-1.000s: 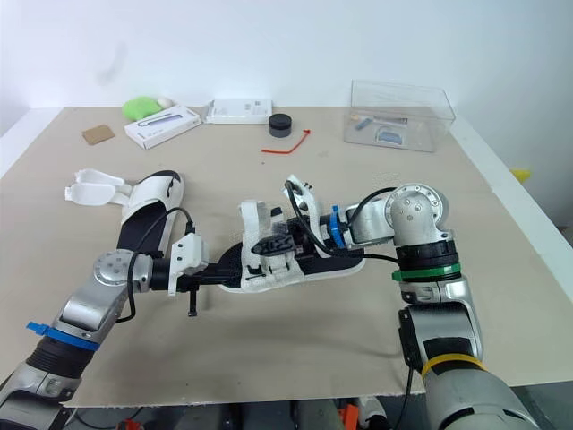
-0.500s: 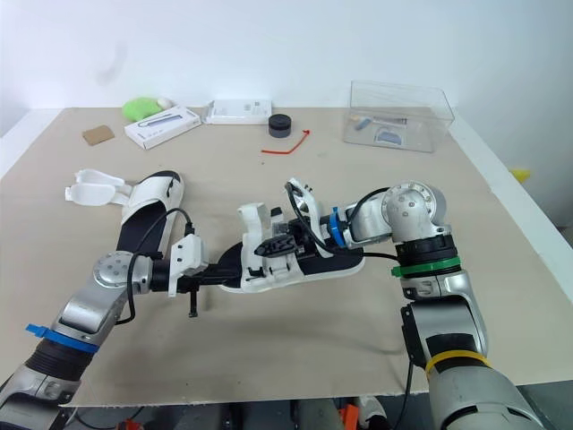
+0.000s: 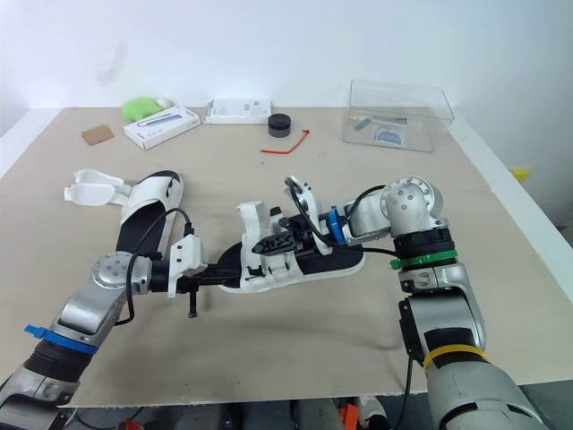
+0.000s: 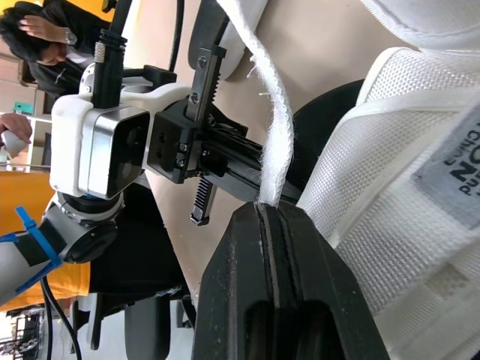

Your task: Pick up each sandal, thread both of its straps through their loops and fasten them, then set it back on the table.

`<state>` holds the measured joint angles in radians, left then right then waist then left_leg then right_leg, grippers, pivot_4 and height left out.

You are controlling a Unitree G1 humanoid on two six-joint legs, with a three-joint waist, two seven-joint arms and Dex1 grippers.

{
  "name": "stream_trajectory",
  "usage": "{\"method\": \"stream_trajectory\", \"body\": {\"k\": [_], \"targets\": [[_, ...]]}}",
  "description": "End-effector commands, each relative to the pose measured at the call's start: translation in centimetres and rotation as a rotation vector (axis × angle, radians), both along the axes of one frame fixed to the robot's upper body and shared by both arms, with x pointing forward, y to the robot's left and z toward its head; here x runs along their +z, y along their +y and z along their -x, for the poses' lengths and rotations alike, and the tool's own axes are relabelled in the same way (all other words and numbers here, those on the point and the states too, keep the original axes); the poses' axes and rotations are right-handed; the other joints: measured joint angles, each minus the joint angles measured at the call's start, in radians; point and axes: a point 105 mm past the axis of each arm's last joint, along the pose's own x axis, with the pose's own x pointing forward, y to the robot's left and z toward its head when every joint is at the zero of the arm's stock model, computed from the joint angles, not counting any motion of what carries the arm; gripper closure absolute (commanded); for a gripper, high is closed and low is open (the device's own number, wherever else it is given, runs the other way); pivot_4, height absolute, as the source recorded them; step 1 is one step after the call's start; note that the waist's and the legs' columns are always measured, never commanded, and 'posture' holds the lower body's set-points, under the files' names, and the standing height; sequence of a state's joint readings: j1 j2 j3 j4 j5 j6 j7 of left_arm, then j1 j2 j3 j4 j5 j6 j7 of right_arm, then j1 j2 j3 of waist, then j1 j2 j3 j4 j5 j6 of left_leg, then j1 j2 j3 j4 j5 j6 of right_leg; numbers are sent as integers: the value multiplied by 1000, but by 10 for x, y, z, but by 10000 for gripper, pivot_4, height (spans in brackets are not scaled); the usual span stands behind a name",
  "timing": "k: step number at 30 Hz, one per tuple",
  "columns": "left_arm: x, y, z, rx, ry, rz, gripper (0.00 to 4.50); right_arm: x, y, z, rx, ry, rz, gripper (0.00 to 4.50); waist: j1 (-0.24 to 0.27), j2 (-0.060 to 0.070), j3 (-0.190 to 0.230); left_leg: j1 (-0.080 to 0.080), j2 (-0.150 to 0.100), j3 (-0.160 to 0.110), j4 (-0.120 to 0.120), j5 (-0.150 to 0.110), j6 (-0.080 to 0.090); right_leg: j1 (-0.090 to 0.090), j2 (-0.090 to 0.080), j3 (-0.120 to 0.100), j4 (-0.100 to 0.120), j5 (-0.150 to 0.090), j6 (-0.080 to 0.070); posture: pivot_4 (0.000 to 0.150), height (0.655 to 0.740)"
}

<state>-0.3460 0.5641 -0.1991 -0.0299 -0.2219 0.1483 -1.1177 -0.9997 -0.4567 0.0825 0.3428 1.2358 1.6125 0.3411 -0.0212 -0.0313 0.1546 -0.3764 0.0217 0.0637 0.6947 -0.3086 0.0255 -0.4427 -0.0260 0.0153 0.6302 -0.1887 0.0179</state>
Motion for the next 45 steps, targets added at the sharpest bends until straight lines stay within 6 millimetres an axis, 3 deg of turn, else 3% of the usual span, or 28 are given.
{"method": "stream_trajectory", "body": {"k": [1, 16, 26, 27, 32, 33, 37, 43, 44, 45], "targets": [[-9, 0, 5, -17, 22, -34, 45000, 12, 3, 2, 22, -18, -32, 44266, 0, 0, 0, 0, 0, 0, 0, 0, 0, 0, 0, 0, 0, 0, 0, 1500, 7400], [-9, 2, 5, -12, 21, -43, 45000, -24, -6, 7, -9, -11, 125, 44266, 0, 0, 0, 0, 0, 0, 0, 0, 0, 0, 0, 0, 0, 0, 0, 1500, 7400], [-10, 3, 5, -4, 21, -45, 45000, -16, 2, 25, 99, -199, 180, 44266, 0, 0, 0, 0, 0, 0, -1, 0, 0, 0, 0, 0, -1, -1, 0, 1500, 7400], [-10, 3, 5, -4, 21, -45, 45000, -15, 3, 27, 112, -213, 177, 38301, 0, 0, 0, 0, 0, 0, -1, 0, 1, 0, 0, 0, -1, -1, 0, 1500, 7400], [-10, 2, 5, -2, 18, -43, 45000, -3, 4, 25, 112, -270, 158, 18574, 0, 0, 0, 0, 0, -1, -1, 0, 1, 0, 0, 0, -1, -1, 0, 1500, 7400], [-10, 2, 5, -2, 18, -42, 45000, 2, 5, 23, 102, -281, 148, 12470, 0, 0, 0, 0, 0, -1, -1, 0, 1, 0, 0, 0, -1, -1, 0, 1500, 7400], [-10, 1, 5, -3, 18, -39, 45000, 21, 10, 6, 51, -332, 127, 11590, 0, 0, 0, 1, 0, 0, -1, 0, 1, 0, 0, 0, 0, -1, 0, 1500, 7400], [-11, 0, 5, -3, 18, -37, 45000, 21, 10, -13, -26, -329, 137, 11590, 0, 0, 0, 0, 0, 0, -1, 0, 0, 0, 0, -1, 0, -1, 0, 1500, 7400], [-11, 0, 5, -3, 18, -37, 45000, 20, 10, -14, -29, -326, 133, 16887, 0, 0, 0, 0, 0, 0, -1, 0, 0, 0, 0, -1, 0, -1, 0, 1500, 7400], [-11, 0, 6, -1, 18, -37, 45000, 20, 11, -14, -28, -322, 128, 17478, 0, 0, 0, 0, 0, 0, -1, 0, 0, 0, 0, -1, 0, -1, 0, 1500, 7400]]}}
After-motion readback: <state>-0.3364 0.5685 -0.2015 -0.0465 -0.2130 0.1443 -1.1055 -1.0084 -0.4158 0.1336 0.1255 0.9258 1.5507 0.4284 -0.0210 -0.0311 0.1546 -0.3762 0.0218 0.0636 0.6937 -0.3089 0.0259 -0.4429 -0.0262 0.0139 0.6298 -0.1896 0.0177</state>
